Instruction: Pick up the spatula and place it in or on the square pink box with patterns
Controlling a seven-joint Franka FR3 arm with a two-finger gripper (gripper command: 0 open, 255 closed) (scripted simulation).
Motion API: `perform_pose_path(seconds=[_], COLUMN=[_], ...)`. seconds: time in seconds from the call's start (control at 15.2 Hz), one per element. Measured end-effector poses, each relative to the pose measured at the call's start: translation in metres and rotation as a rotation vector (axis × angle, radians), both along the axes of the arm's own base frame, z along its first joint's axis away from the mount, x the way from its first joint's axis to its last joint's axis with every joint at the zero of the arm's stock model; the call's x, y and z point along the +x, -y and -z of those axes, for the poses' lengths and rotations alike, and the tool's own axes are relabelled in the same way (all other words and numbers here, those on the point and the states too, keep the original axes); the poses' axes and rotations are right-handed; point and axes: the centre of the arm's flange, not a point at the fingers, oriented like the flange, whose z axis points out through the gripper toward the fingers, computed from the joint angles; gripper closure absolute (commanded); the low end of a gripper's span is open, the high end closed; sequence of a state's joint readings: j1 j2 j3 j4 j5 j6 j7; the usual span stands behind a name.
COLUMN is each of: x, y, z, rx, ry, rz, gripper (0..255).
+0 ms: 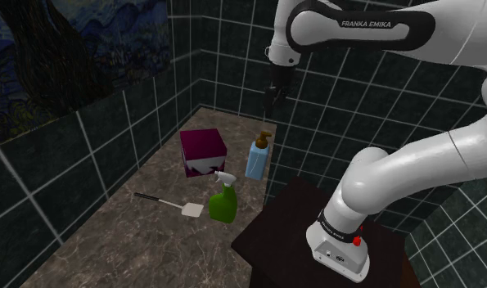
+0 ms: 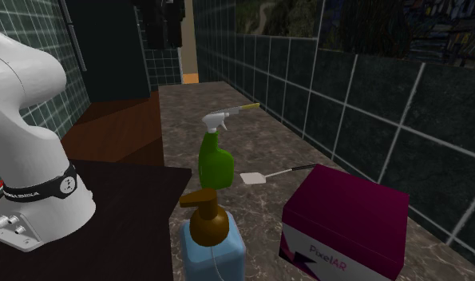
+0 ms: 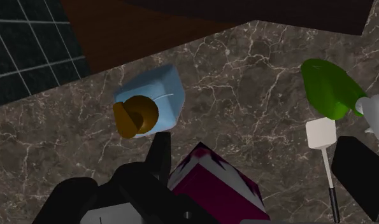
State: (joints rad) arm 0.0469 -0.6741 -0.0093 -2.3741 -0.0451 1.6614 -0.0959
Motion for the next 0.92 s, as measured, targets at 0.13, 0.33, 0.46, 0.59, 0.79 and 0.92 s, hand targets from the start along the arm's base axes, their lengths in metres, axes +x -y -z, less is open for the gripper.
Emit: perform_pose_path(seconds=[0.13,0.33,0.46,0.59,0.79,0.92], x=[0.010,0.026,0.037,0.050,0.066,0.078], y=[-0.012,-0.032,-0.043,-0.055,-0.076,-0.090], z=[0.017,0.042,0.064,0.081,0.111,0.132], rx=[0.003,0.008,0.011,0.015,0.020,0.023], ry=[0.005,0.012,0.016,0.021,0.028,0.033], rz=[-0.016,-0.040,-0.055,-0.072,-0.095,-0.111], gripper=[0,0,0,0,0,0])
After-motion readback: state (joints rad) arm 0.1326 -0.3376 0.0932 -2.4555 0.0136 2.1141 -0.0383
